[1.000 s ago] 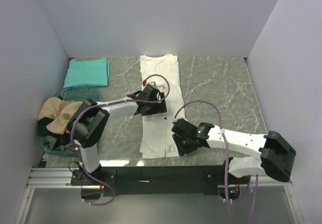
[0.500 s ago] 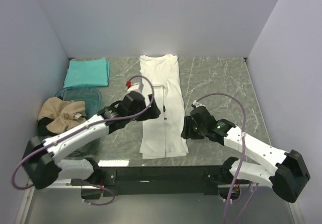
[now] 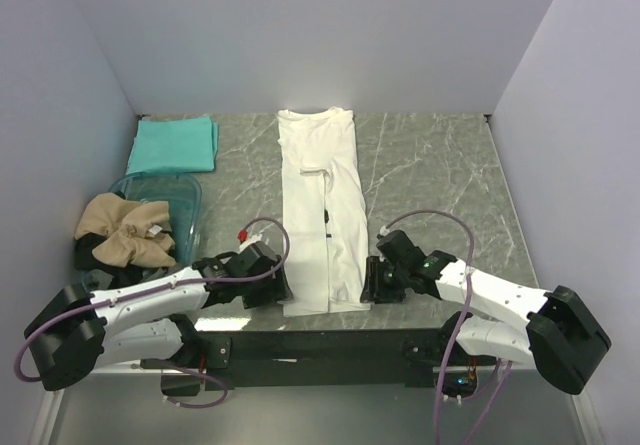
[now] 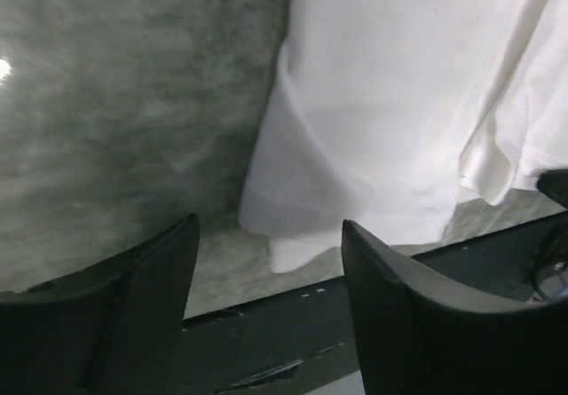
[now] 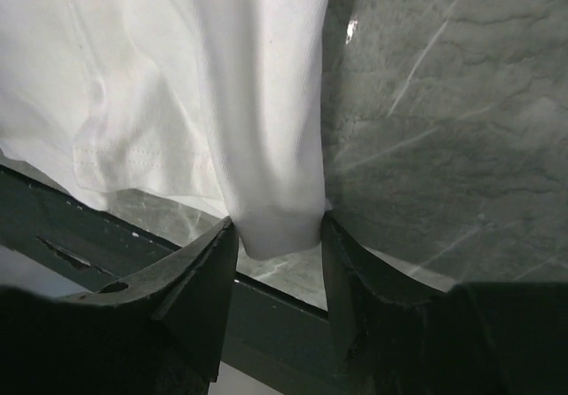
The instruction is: Fold and stack the t-shirts
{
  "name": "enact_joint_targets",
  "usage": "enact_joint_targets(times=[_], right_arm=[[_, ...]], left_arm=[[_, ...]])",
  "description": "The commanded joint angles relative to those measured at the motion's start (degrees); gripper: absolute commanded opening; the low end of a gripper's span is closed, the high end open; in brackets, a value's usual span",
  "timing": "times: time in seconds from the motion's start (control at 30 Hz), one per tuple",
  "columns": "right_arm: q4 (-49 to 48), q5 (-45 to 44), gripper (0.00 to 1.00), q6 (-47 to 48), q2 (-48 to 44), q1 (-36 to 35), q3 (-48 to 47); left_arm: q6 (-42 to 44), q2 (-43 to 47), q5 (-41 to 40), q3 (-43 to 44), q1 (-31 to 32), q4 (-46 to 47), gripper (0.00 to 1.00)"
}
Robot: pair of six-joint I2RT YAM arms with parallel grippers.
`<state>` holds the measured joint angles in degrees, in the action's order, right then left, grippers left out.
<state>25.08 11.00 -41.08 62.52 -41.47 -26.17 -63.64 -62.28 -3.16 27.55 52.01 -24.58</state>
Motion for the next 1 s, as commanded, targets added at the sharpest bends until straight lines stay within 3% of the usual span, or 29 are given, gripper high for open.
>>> enact_joint_targets(times=[0.0,0.4,0.47,0.5,0.53,0.6,0.8,0.97], right_arm=[[-3.99,3.23,0.49,-1.46,0.15,0.16,0.86],[-8.12,6.66,0.45,-4.89,-1.79,-0.71,5.43],[-8.21,6.05,0.42,-4.89,-2.23,-0.89,5.43],[-8.12,5.52,0.35,-4.71,-2.23,-0.89,5.43],[-7.68,5.34,0.33,-4.62,-2.14,-0.89,5.17],[-7.33,5.69,0.29,-4.45,-2.31,-0.89,5.08],[-6.62,4.03,0.11,-4.1,-4.69,-1.06,3.6],[-6.63,1.92,0.03,-2.17,-4.34,-0.98,-1.41]], left_arm=[[-3.86,-0.12,2.72,-0.83,2.65,3.75,0.68],[-7.82,-5.12,1.93,-0.92,8.98,5.86,0.41],[-8.17,-5.74,-0.17,-0.57,9.25,5.59,0.3],[-8.08,-6.44,-0.53,-0.39,9.25,5.77,0.26],[-7.91,-6.88,-0.79,-0.04,9.34,6.03,0.14],[-7.12,-7.67,-0.27,1.1,9.43,6.21,0.01],[-6.15,-5.49,-1.58,2.24,10.04,6.12,0.01],[-2.03,-4.51,-5.09,8.37,9.87,4.46,0.01]])
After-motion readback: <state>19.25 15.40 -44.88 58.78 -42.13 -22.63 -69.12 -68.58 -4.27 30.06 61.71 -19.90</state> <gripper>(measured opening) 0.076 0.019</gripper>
